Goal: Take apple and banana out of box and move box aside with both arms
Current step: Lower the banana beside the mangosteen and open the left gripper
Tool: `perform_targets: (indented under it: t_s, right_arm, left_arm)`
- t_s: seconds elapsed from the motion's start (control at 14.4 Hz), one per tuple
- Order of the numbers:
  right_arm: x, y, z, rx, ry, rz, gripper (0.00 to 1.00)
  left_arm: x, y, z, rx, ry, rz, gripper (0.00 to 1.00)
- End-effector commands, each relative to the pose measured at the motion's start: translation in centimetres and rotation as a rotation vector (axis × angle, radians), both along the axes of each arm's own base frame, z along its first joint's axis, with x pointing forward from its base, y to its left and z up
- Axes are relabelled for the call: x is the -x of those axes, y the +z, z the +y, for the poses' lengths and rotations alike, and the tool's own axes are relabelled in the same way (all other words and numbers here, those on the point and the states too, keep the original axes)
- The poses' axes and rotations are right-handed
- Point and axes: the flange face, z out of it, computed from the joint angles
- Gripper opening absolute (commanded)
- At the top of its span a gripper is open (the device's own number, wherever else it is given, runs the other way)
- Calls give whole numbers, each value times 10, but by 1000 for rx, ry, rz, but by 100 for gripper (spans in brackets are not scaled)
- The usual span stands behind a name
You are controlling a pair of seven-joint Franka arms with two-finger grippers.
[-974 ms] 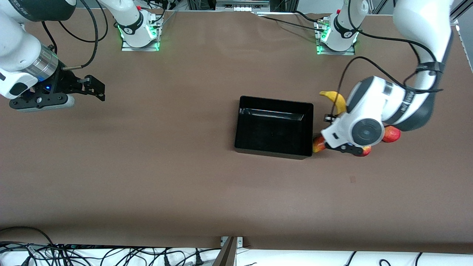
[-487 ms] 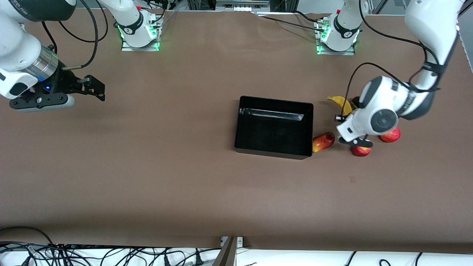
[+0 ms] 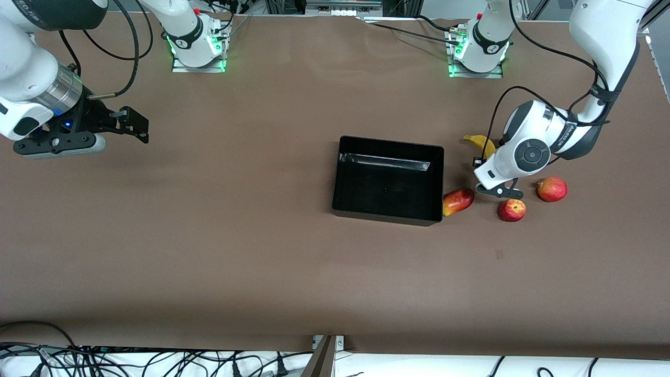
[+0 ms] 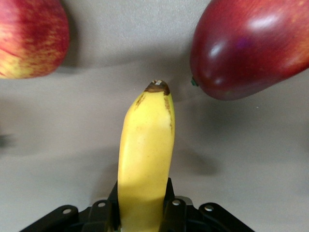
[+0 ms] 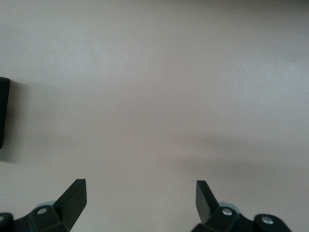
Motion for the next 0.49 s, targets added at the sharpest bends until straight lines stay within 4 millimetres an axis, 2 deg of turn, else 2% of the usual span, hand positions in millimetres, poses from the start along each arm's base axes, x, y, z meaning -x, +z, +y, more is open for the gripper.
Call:
perform_targets:
  t_s: [0.0, 0.14, 0.21, 0.28, 0.42]
  right_arm:
    - [-1, 4, -1, 7, -3, 3, 100]
    - [-1, 4, -1, 7, -3, 3, 100]
    - [-1, 4, -1, 7, -3, 3, 100]
    - [-1, 4, -1, 7, -3, 3, 100]
    - [-1, 4, -1, 7, -3, 3, 100]
  left_arm:
    - [2, -3, -1, -16, 20, -18, 100]
    - [-4, 7, 1, -31, 27, -17, 100]
    - [-12, 22, 4, -50, 38, -12, 100]
    - [-22, 43, 5, -71, 45, -7, 100]
    - [-43, 99, -18, -105, 19, 21, 100]
